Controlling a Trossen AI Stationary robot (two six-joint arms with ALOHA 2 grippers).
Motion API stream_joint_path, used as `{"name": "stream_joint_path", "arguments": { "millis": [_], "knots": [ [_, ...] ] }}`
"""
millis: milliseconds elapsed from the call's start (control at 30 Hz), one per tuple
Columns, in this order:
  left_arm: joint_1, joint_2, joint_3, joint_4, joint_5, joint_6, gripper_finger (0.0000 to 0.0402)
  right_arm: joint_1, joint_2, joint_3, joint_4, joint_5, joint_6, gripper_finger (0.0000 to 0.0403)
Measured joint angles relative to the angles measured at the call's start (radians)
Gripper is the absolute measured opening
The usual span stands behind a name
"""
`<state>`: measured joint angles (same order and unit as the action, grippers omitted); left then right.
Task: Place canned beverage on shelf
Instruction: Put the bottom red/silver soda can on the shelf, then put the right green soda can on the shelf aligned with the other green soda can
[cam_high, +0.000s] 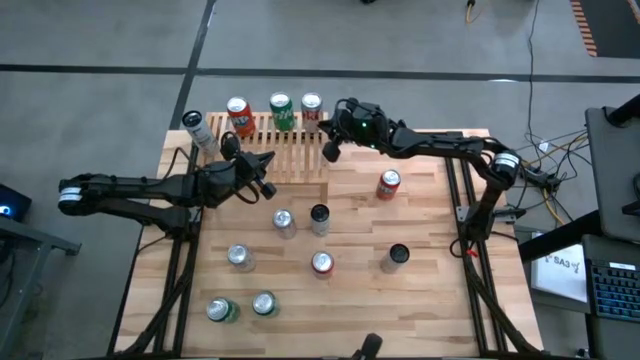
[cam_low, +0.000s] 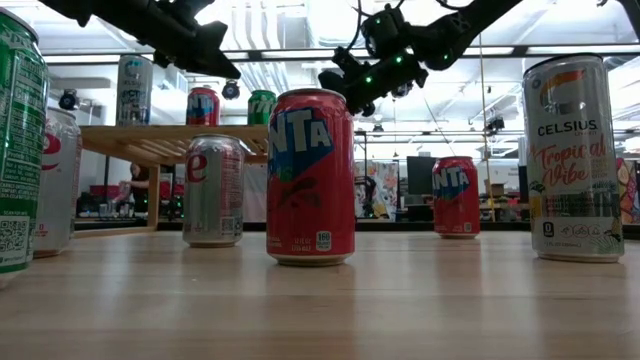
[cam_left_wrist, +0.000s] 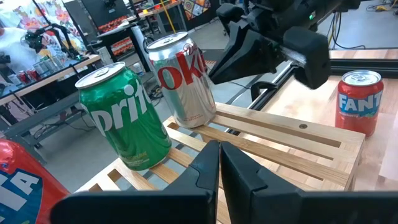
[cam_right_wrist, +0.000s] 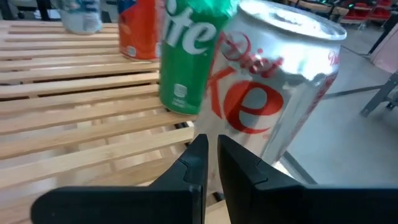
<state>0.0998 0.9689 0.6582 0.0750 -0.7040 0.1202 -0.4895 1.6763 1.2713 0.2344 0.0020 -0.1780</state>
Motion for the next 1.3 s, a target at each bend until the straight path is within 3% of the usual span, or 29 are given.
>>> {"name": "stream_joint_path", "arguments": {
  "millis": [200,433,700,867,1000,1300],
  "knots": [
    [0.0,0.0,0.0,-0.001,0.025,-0.027,0.0,0.046,-0.078,0.0,-0.093,-0.001,0.012,0.0027],
    [-0.026,-0.002,0.0,-0.004,0.129,-0.07,0.0,0.143,-0.183,0.0,-0.219,-0.002,0.011,0.0027],
    [-0.173,-0.006,0.054,-0.056,0.143,-0.082,0.0,0.269,-0.274,0.0,-0.372,-0.002,0.025,0.0027],
    [-0.282,-0.005,0.113,-0.177,0.142,-0.103,0.0,0.343,-0.308,0.0,-0.431,-0.001,0.049,0.0027],
    [-0.342,-0.001,0.182,-0.318,0.153,-0.211,0.0,0.394,-0.323,0.0,-0.488,-0.001,0.078,0.0027],
    [-0.383,0.058,0.372,-0.705,0.404,-0.701,0.0,0.475,-0.327,0.0,-0.566,-0.001,0.101,0.0027]
  ]
}}
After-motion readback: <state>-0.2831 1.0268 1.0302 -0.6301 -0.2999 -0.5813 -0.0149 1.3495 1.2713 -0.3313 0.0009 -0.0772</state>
